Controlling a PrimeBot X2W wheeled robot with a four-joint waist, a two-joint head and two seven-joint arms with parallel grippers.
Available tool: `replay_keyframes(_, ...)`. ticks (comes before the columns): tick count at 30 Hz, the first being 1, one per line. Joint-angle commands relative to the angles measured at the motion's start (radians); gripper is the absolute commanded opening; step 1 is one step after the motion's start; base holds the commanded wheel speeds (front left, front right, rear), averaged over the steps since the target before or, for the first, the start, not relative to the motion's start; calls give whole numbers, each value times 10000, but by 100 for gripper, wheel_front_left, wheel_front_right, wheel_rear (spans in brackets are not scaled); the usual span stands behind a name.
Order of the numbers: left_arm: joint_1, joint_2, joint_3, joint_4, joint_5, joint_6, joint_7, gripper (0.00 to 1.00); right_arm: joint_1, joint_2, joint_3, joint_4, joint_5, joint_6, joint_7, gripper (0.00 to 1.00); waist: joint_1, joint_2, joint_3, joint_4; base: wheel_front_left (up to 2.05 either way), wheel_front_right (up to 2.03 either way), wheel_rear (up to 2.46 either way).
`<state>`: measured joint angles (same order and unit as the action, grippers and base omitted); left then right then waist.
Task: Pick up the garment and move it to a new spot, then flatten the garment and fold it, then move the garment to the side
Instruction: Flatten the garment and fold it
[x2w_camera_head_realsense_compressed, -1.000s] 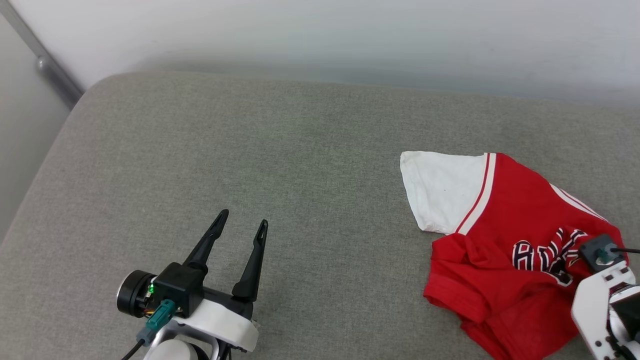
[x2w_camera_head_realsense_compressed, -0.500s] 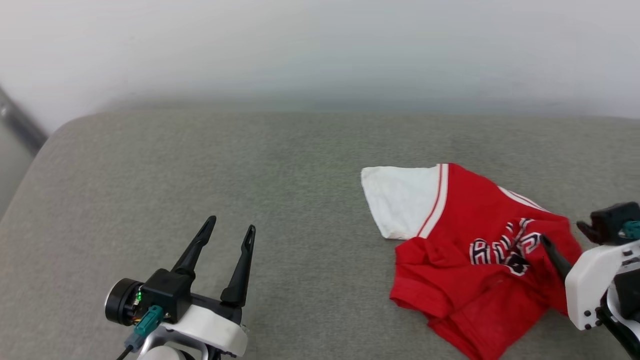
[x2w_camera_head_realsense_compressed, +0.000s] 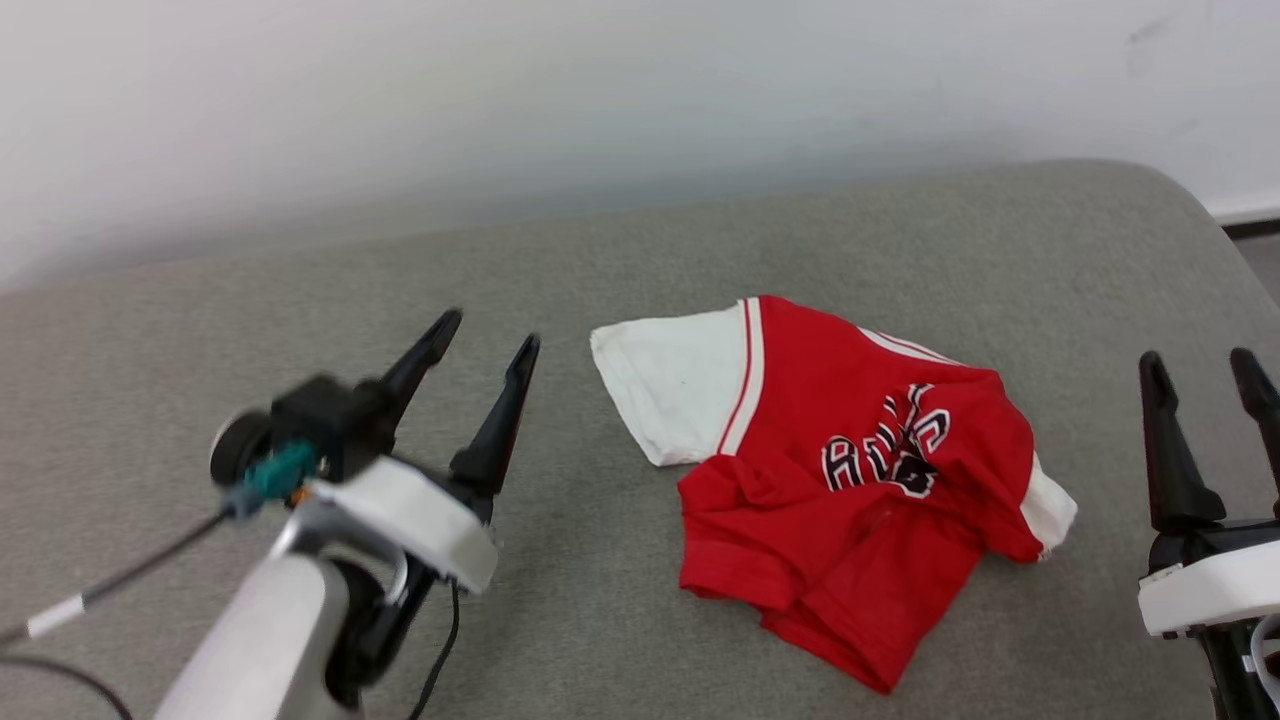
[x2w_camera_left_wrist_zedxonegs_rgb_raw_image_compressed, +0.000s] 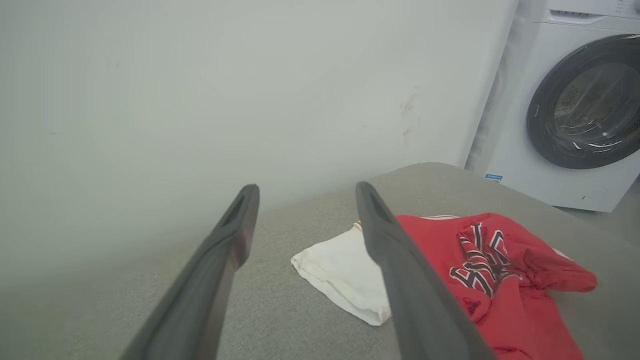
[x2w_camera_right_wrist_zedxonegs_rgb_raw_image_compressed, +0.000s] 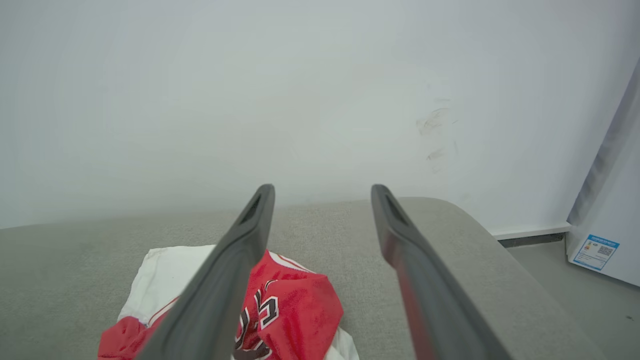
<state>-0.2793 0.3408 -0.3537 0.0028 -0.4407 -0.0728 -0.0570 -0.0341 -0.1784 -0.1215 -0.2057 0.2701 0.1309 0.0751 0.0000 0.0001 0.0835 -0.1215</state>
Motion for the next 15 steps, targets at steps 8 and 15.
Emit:
replay_keyframes(8,-3210,826,-1133,885,-1262,-529,4282,100,-173,825,-285,-288,-103,-3,-1087,100,0,-1,1408,-1194,0,0,0)
replay_keyframes(15,-5263,1587,-2362,2011,-2854,-568,7993,100,-394,1116,-134,111,-212,-3,-1599,100,0,-1,2232,-1870,0,0,0)
